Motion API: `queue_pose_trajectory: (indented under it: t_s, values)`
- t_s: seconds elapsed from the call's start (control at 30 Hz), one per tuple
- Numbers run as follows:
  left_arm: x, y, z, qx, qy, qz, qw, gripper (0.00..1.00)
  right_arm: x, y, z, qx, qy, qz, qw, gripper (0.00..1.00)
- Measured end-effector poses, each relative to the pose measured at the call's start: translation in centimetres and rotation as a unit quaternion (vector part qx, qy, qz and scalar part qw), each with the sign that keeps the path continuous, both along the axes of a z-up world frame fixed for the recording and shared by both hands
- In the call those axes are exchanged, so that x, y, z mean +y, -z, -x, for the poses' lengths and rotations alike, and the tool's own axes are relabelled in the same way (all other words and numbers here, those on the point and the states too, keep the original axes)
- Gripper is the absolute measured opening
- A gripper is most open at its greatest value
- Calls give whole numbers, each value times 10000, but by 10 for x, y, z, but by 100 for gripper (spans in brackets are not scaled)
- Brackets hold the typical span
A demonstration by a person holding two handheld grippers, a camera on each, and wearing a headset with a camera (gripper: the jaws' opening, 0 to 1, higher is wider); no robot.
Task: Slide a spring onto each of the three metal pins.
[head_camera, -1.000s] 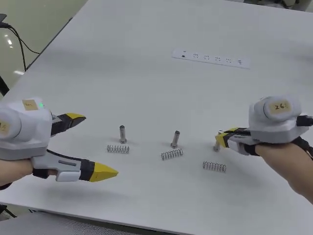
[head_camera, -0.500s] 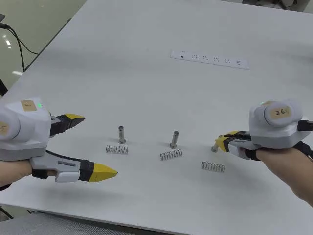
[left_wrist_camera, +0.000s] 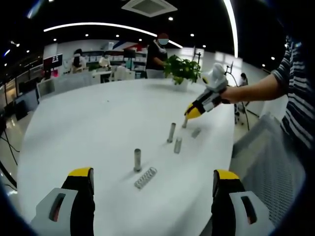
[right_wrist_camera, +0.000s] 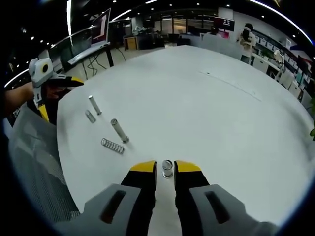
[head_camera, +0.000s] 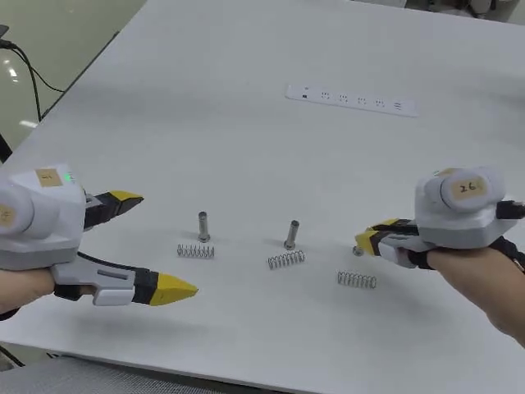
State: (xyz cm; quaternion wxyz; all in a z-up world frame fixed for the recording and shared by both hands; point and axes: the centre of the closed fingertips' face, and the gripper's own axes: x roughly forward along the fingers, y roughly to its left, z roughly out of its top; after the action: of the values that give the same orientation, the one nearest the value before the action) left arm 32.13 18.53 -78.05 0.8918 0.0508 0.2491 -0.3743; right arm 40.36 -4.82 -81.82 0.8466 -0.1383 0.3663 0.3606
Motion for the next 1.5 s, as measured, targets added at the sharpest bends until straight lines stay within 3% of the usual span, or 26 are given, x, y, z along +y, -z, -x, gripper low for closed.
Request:
queue_pose_trajectory:
  t_s: [0.6, 0.93, 1.03, 1.13, 1.3, 1.5]
  values:
    - [-1, -4, 2, -54, 9, 78, 10000, 98, 1, -16, 6, -201, -232, -118, 9995, 28]
    - [-2, -7, 2, -91, 35, 106, 9999, 98, -4, -26, 13, -386, -691, 126, 9968, 31]
    - [-3, -8, 3, -100, 46, 121, 9999, 98, -5, -28, 17, -436, -933, 279, 9943, 30]
    - [-4, -9, 4, -94, 80, 144, 9998, 98, -9, -29, 21, -578, -1247, 651, 9884, 29]
    - [-4, -9, 6, -98, 97, 160, 9998, 98, -7, -28, 30, -612, -1617, 819, 9815, 29]
    - [0, -9, 6, -88, 61, 146, 9998, 98, -10, -21, 38, -657, -2061, 1259, 9682, 27]
